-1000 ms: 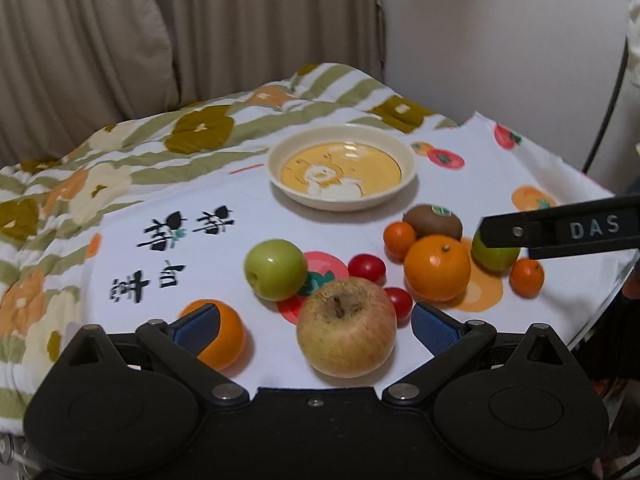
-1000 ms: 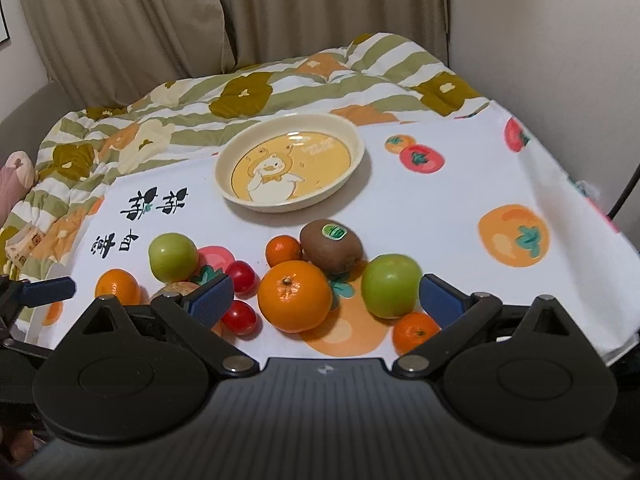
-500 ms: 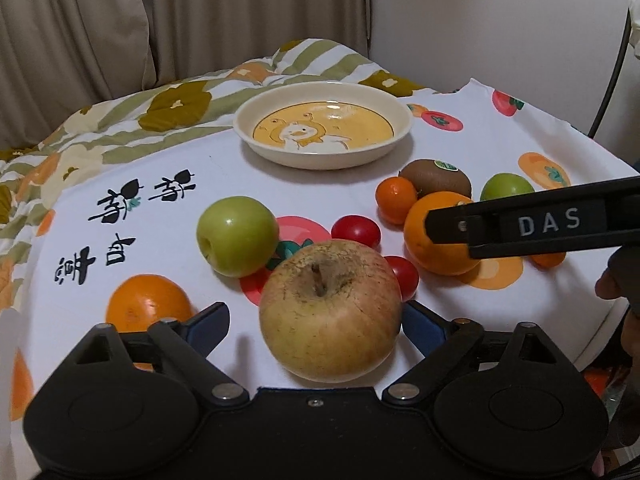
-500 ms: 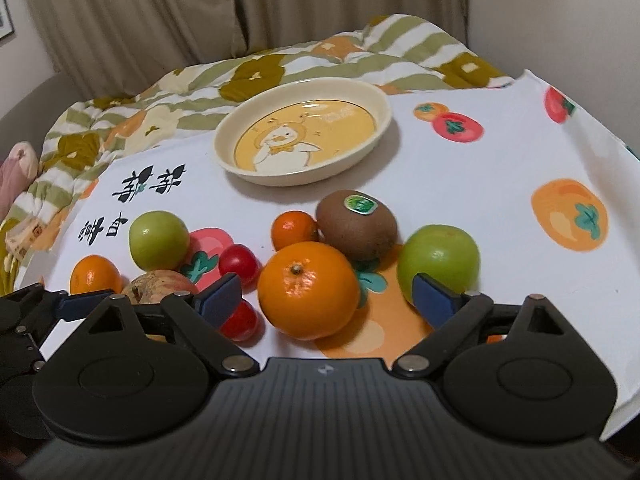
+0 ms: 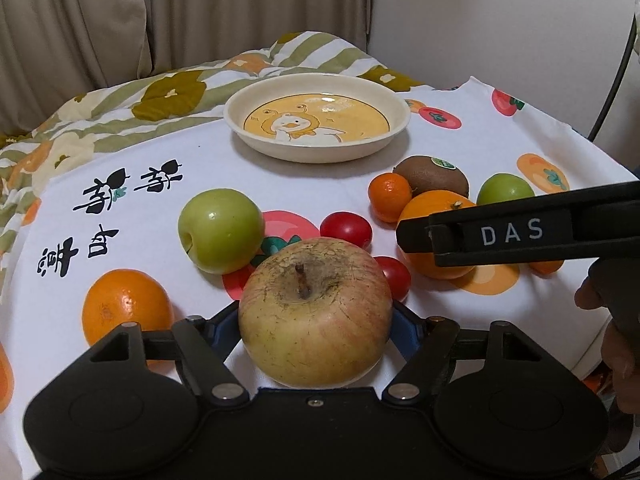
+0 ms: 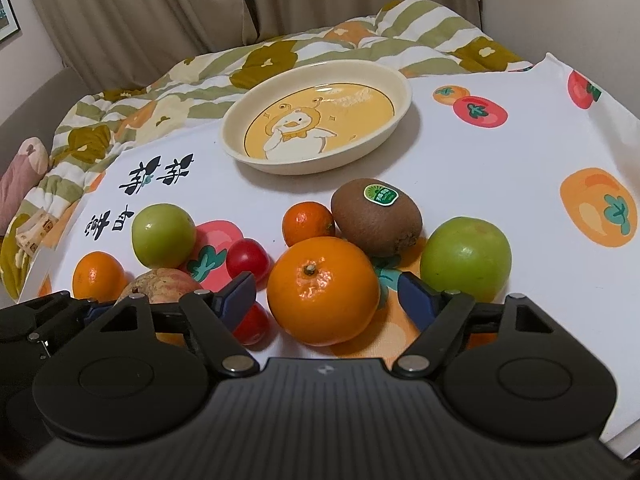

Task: Organize fruits
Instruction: 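Lift the apple with the left gripper while the right gripper grasps the large orange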

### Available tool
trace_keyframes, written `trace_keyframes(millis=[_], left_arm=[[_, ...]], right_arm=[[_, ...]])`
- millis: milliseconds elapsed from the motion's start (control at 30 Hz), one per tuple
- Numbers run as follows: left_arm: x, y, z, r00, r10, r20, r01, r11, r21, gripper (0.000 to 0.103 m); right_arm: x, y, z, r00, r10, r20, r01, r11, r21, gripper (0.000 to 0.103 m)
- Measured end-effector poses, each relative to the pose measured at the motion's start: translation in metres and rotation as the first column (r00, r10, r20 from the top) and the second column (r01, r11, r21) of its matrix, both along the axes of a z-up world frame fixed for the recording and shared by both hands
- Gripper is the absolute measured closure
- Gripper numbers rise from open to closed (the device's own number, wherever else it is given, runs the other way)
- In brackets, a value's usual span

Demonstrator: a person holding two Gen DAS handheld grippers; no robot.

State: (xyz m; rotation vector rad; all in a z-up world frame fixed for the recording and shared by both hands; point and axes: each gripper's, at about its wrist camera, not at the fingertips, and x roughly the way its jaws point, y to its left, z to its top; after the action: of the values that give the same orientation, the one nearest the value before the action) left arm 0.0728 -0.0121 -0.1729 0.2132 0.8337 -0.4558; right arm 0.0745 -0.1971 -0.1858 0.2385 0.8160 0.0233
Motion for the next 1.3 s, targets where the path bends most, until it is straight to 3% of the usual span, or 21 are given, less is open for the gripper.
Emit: trace_keyframes(millis=[367, 467, 733, 1300], left_arm=[[-0.002, 0.001, 0.001, 1.000, 0.011, 0.007, -0.011, 1.000, 0.014, 0.025], [-0.002, 0.004, 0.002, 1.000, 0.019, 0.008, -0.019, 1.000, 0.019, 0.025], [-0.007, 0.013, 0.015, 0.999, 0.039, 0.021, -0.039, 0.999, 0.017, 0.025], [-0.001, 0.016, 0.098, 0.989, 0.073, 0.131, -0.073, 0.997, 0.000, 0.025]], right_arm=[[0.005, -0.002, -0.006, 1.000, 0.004, -0.025, -0.003, 1.000, 0.020, 0.017], [0.006, -0.001, -0.006, 0.999, 0.009, -0.032, -0.008, 1.000, 0.025, 0.025], [0.003, 0.003, 0.001, 0.999, 0.008, -0.042, -0.007, 1.000, 0.025, 0.025], [-0.014, 0.003, 0.090, 0.997, 0.005, 0.075, -0.005, 1.000, -0.001, 0.026]])
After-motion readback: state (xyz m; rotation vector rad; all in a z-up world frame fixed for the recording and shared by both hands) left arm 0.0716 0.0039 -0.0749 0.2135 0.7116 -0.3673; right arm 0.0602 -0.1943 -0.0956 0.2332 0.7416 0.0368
